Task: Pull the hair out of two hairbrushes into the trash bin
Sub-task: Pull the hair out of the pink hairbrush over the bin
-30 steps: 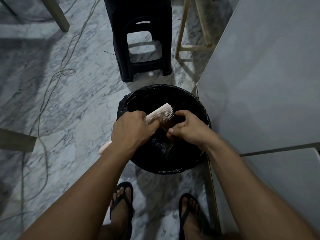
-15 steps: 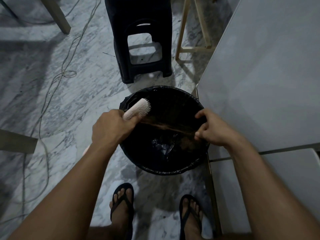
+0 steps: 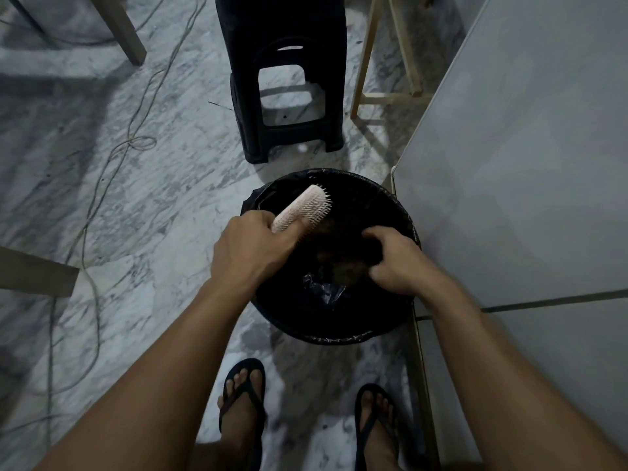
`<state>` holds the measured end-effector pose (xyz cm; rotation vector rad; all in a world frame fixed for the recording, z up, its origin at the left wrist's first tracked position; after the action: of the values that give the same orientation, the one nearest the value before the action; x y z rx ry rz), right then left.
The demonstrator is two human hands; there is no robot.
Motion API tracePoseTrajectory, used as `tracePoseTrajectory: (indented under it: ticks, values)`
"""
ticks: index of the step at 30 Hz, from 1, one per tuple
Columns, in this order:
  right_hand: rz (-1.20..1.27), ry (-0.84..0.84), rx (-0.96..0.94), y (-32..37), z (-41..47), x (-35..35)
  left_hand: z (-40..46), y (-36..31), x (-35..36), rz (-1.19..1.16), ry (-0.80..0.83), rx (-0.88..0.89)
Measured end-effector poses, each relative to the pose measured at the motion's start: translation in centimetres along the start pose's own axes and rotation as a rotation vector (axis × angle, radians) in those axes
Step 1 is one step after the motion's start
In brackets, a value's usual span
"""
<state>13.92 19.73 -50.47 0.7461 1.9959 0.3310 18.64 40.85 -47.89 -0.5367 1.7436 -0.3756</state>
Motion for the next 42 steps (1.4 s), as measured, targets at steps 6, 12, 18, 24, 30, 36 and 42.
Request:
tracePoseTrajectory:
  ticks: [6, 12, 18, 24, 30, 36, 42]
  values:
    - [1.042, 0.210, -0.143, 3.1, -0.2, 1.7, -1.0, -2.6, 0.8, 0.005, -0.007, 0.094]
    - [0.904, 0.224, -0.188, 2.3, 0.2, 2.4, -0.9, -2.4, 0.7, -0.029, -0.026, 0.093]
    - [0.710, 0.316, -0.247, 2.1, -0.4, 1.3, -0.3, -1.6, 0.0, -0.045, -0.054, 0.003]
    - [0.331, 0.164, -0.101, -0.8, 0.5, 0.2, 0.9, 0.7, -1.6, -0.096, -0.087, -0.136]
    - [-0.066, -0.197, 0.161, -1.3, 0.8, -0.4, 0.4, 0.4, -0.3, -0.089, 0.161, -0.129]
    - [0.280, -0.193, -0.210, 1.9, 0.1, 0.2, 0.0, -0.2, 0.9, -0.109, 0.348, -0.142]
    - [0.228, -0.231, -0.398, 3.1, 0.1, 1.6, -0.4, -0.9, 1.7, -0.228, 0.431, -0.195]
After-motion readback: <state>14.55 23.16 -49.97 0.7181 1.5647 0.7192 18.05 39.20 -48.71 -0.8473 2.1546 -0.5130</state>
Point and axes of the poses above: each hand's wrist, its own z-axis towards the middle knuckle, its own x-axis out of the palm, y = z × x, the point moved 2 cm from there along z, towards the middle knuckle, and after that the axes turned 2 degrees about -x, right-handed, at the moved point
